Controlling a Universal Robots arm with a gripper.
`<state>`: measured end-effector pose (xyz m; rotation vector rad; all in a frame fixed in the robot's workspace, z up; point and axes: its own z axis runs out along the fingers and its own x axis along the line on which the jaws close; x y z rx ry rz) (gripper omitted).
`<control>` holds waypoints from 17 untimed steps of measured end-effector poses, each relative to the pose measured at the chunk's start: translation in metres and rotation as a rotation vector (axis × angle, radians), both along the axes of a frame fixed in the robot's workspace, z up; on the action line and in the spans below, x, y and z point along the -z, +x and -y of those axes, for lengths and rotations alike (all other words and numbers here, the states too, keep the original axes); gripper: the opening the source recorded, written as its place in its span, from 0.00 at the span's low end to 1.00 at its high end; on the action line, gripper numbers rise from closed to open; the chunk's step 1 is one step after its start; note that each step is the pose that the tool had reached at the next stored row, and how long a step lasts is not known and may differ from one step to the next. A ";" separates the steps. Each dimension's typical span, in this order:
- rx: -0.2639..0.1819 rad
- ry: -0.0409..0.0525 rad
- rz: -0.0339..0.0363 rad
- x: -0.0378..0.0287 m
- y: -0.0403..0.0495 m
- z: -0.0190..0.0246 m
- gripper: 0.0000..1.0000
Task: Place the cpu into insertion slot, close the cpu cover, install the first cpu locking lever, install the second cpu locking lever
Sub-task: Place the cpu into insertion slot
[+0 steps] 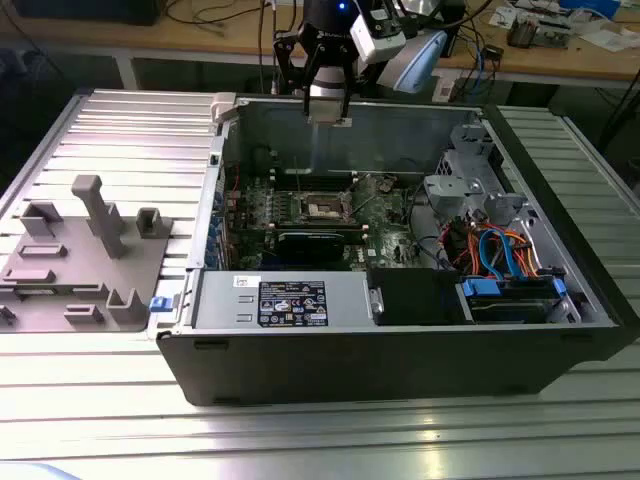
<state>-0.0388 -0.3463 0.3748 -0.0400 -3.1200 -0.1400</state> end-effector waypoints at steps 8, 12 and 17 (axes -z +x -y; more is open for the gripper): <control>0.032 0.0001 0.0000 0.0001 0.0000 0.0000 0.54; 0.109 -0.0009 0.0001 0.0003 0.0000 0.0000 0.54; 0.167 -0.0015 0.0000 0.0005 0.0000 0.0000 0.54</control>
